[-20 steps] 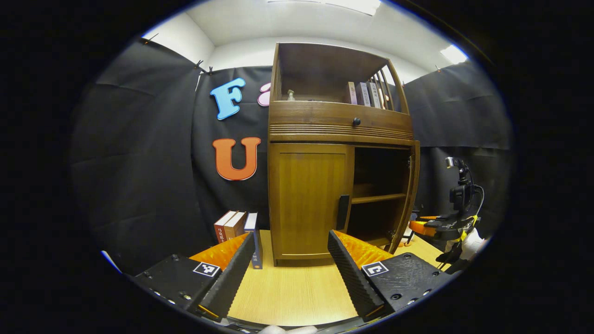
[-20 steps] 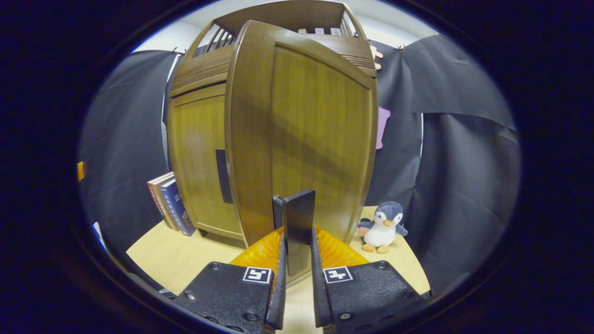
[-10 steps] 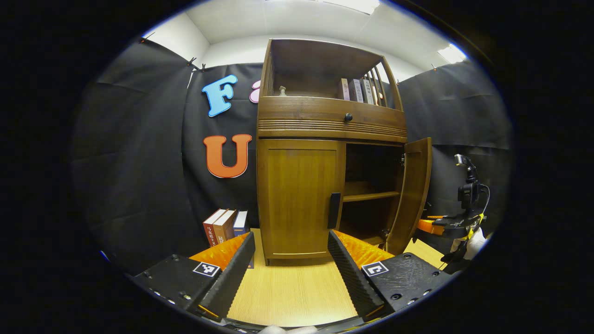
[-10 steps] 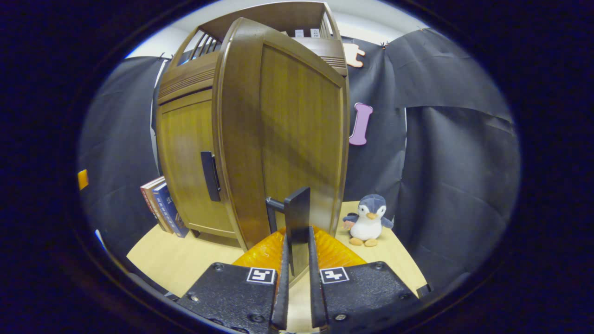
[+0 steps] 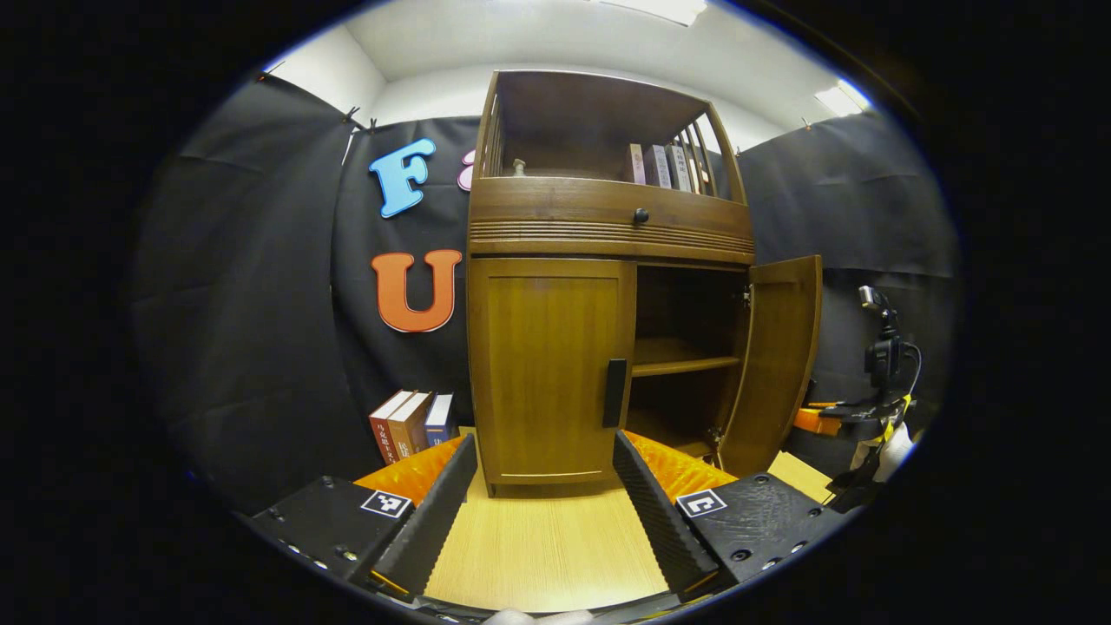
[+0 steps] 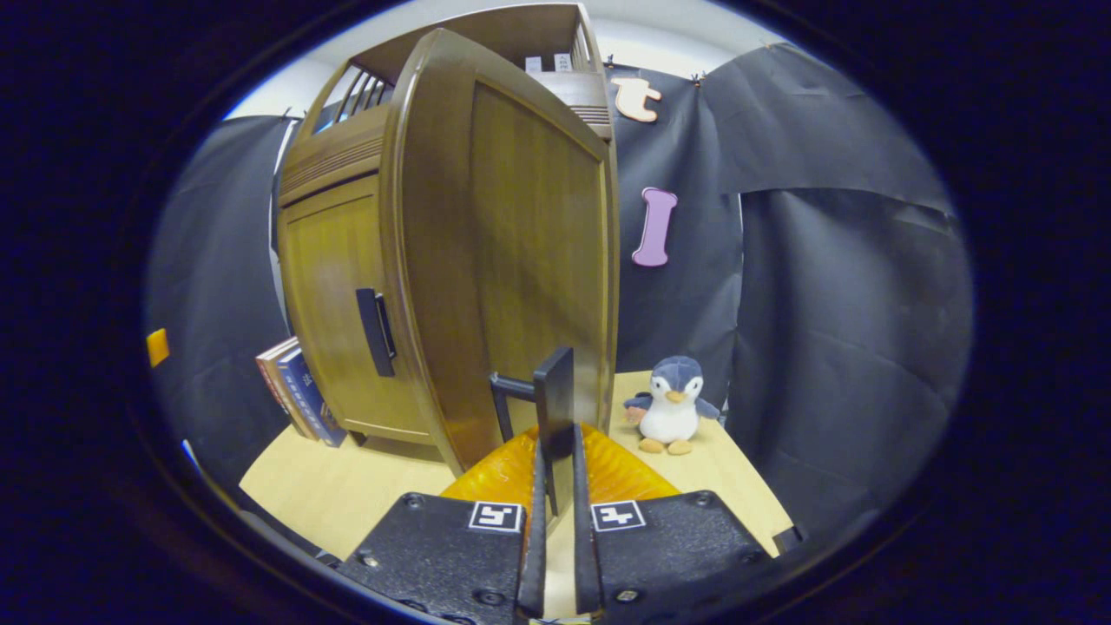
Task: Open the right door of the double-door shoe cabinet with the right hand, and open the left door with the left hand.
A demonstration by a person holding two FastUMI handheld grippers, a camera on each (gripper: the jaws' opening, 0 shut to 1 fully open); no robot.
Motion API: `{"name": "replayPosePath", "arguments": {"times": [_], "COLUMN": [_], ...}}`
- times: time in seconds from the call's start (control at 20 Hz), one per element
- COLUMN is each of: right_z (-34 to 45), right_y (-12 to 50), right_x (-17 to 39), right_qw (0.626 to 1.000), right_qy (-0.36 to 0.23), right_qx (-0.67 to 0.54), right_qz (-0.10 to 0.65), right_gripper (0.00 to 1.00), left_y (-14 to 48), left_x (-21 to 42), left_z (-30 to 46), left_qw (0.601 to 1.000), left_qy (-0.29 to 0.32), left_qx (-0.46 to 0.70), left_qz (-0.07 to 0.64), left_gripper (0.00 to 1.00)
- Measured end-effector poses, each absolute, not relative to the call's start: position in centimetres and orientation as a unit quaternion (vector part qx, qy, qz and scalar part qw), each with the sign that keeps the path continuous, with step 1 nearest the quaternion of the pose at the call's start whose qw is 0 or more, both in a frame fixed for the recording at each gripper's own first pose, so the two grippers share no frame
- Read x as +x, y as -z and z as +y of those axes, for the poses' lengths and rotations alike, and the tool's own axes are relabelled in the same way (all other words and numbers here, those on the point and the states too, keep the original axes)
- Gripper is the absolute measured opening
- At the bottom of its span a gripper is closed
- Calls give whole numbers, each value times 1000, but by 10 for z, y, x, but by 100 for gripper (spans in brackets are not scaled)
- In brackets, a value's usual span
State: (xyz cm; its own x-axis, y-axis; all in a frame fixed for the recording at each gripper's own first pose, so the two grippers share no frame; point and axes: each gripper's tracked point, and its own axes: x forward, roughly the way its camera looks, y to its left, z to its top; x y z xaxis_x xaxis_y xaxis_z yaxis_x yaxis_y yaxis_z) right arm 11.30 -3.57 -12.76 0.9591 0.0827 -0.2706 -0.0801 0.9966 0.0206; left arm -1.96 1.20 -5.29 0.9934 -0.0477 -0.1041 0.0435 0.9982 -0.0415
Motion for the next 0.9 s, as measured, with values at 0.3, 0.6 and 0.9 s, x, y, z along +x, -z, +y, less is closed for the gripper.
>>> {"name": "replayPosePath", "arguments": {"times": [0.3,0.6,0.9], "right_z": [-51,-70,-105], "right_y": [127,127,124], "right_x": [111,111,114], "right_qw": [990,990,991], "right_qy": [-38,-32,-15], "right_qx": [5,8,9], "right_qz": [135,134,133], "right_gripper": [12,7,4], "left_y": [51,51,45], "left_x": [-15,-9,-2], "left_z": [2,-14,-33], "left_qw": [998,998,998], "left_qy": [28,35,39], "left_qx": [-20,-22,-18], "left_qz": [52,54,54], "left_gripper": [95,95,95]}}
